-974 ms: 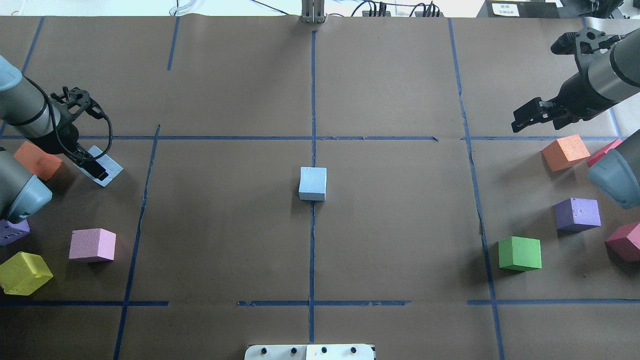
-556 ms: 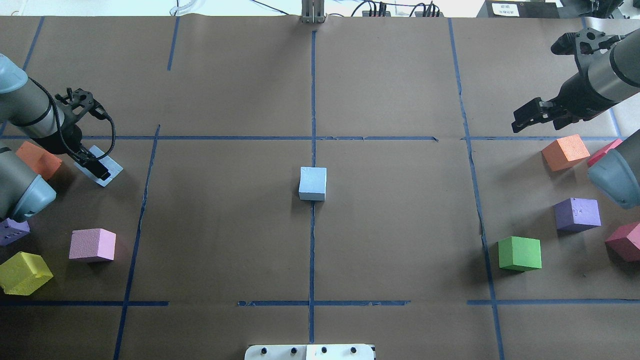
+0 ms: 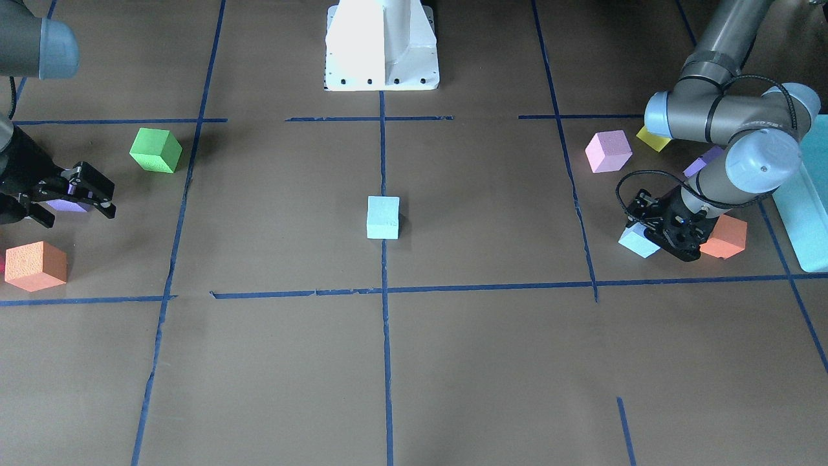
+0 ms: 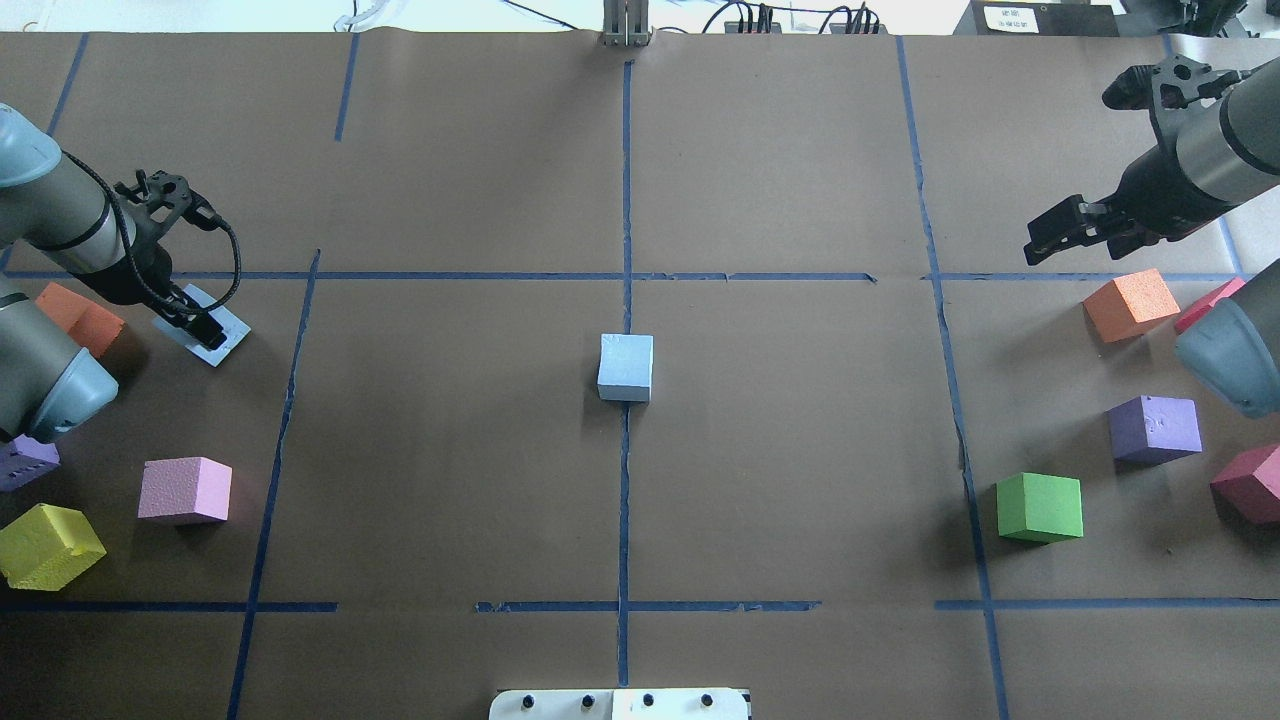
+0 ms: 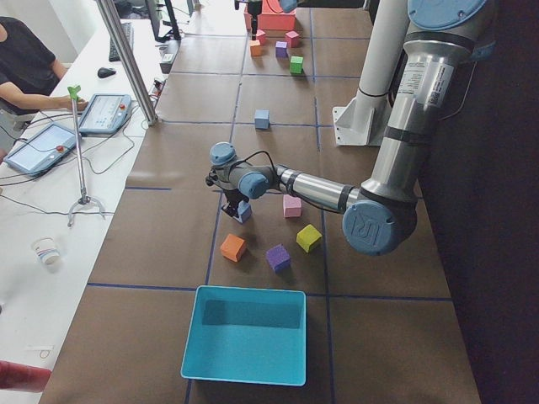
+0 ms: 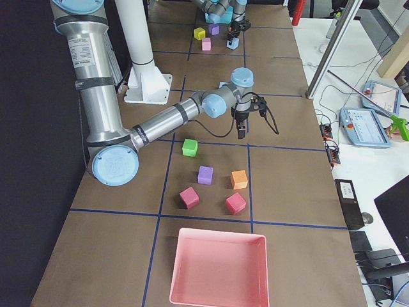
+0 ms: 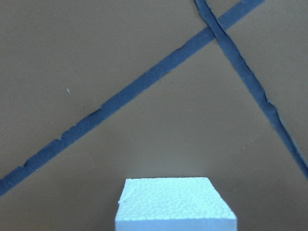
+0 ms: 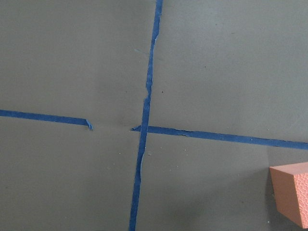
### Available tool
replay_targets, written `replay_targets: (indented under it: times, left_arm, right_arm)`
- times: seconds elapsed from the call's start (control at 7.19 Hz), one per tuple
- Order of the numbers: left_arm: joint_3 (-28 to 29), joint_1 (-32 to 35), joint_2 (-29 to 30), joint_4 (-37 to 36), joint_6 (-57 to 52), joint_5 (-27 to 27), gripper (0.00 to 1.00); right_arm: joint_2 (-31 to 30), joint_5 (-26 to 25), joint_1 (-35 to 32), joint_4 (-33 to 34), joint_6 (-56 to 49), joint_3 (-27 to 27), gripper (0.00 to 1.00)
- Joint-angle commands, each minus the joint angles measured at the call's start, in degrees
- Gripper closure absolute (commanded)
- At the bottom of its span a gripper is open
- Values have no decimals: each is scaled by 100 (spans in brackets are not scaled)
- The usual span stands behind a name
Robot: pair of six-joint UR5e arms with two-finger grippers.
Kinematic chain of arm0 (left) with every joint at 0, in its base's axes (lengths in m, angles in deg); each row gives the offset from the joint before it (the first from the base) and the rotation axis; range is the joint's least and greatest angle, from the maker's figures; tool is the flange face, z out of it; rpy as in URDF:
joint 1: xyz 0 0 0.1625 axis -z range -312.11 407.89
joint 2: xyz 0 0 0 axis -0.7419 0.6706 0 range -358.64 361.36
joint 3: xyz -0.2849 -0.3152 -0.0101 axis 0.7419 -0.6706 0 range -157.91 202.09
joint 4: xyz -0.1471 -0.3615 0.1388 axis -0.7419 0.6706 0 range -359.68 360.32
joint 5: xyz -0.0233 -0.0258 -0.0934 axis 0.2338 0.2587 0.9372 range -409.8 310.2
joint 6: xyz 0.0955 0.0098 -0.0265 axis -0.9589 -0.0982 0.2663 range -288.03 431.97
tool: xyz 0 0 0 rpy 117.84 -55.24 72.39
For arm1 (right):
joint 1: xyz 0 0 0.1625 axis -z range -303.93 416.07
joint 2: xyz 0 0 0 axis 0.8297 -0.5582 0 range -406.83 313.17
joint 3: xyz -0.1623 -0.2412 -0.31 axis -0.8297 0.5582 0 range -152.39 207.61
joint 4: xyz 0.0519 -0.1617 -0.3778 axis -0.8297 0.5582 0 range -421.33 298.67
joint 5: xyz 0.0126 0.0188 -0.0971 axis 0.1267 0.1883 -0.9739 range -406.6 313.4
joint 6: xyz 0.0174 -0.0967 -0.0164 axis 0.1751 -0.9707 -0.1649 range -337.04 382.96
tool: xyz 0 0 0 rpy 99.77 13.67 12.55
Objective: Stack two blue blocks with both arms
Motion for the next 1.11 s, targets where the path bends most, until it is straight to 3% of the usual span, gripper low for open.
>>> replay_targets:
  times: [0.0, 0.28, 0.56, 0.7, 0.97]
  left_arm:
    - [-609, -9, 366, -447, 1085, -272, 84]
    - [-918, -568, 1682, -2201, 2308, -316, 84]
    - [-876, -1331, 2518, -2375, 3519, -413, 84]
    - [-719, -1780, 2966, -2454, 4152, -831, 87]
    - [25, -1951, 3749, -2507, 4307, -1028, 87]
  right_arm:
    - [-70, -1, -9, -9, 0, -19, 0]
    - [-114, -9, -9, -9, 0, -19, 0]
    - [-123, -18, -9, -9, 0, -10, 0]
    - [-158, -27, -9, -9, -9, -10, 0]
    - [-193, -27, -9, -26, 9, -1, 0]
